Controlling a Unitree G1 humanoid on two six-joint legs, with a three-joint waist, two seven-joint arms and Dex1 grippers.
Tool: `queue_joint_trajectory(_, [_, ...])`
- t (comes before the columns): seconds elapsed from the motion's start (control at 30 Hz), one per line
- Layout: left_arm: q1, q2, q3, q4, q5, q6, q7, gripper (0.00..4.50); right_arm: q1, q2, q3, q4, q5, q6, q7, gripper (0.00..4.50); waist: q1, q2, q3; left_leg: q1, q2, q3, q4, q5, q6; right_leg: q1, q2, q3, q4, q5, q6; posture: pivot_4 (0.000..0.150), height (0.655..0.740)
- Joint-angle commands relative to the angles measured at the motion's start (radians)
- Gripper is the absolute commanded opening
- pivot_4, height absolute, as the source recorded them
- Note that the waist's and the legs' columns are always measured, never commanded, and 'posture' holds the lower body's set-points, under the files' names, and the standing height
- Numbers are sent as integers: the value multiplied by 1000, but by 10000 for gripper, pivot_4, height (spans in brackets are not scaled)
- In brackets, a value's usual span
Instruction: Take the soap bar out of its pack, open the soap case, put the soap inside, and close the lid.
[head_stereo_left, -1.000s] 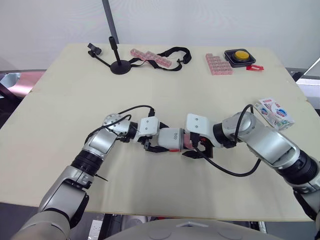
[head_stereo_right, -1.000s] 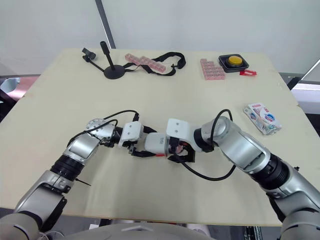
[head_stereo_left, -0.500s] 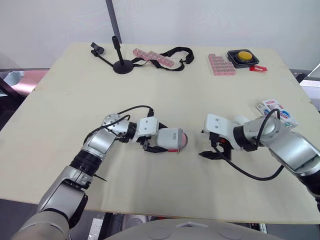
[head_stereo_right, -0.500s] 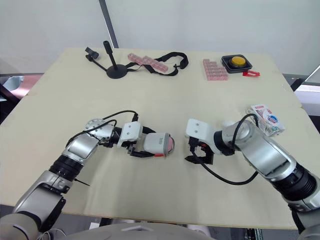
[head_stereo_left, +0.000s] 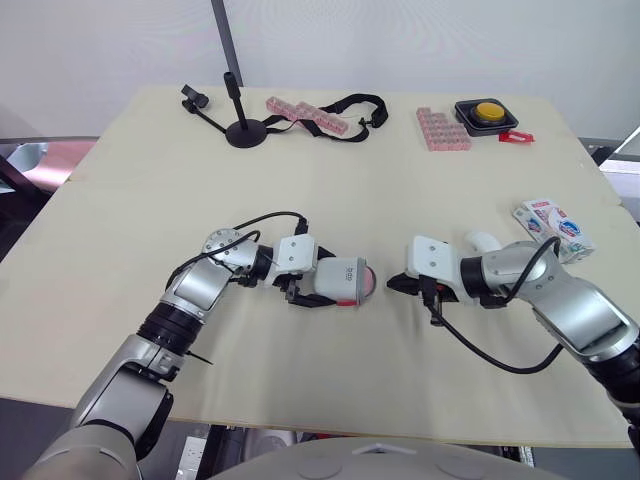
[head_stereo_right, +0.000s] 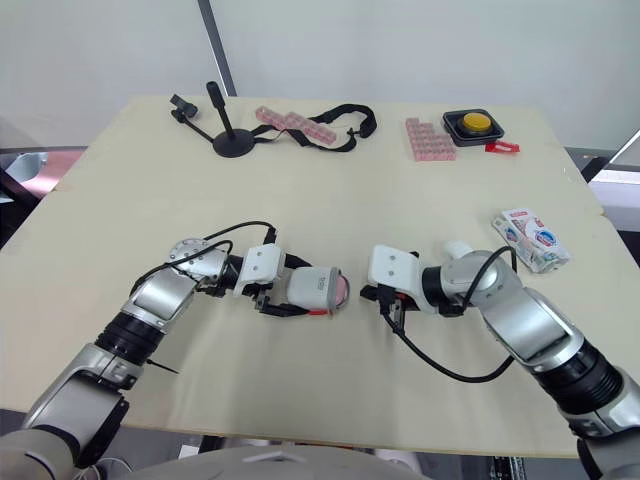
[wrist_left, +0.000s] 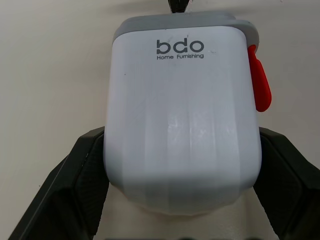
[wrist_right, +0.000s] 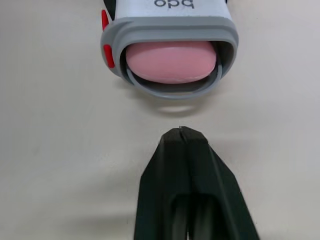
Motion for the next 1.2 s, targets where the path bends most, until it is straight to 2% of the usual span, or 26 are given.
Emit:
queue_joint_trajectory(0.03, [2, 8, 23, -43, -22, 2, 6, 34570, -26, 15, 10, -13, -18, -18, 9, 154, -1, 0, 0, 0, 0, 0, 0, 0, 0, 0, 0, 0, 0, 0, 0, 1500, 7400])
queue_joint_trajectory(0.57, [0, 1, 17, -50, -21, 7, 21, 34570, -71, 70, 44, 11, -61, -23, 19, 154, -12, 0, 0, 0, 0, 0, 0, 0, 0, 0, 0, 0, 0, 0, 0, 1500, 7400])
queue_joint_trajectory(0.8, [13, 10, 49, -59, -45, -10, 38, 34570, 23, -60, -89, 65, -42, -63, 58, 154, -5, 0, 0, -1, 0, 0, 0, 0, 0, 0, 0, 0, -1, 0, 0, 1500, 7400])
queue_joint_trajectory(1.0, [45, -11, 83, -107, -78, -36, 74, 34570, 112, -77, -282, 66, 123, 24, 92, 154, -9, 0, 1, -1, 0, 0, -1, 0, 0, 0, 0, 0, -2, 0, 0, 1500, 7400])
queue_joint_trajectory(1.2, [80, -74, 119, -137, -50, -161, 214, 34570, 175, -29, -418, 14, 362, 263, 68, 154, -10, 0, 1, -2, 0, 0, -1, 0, 0, 1, 0, 0, -3, 0, 0, 1500, 7400])
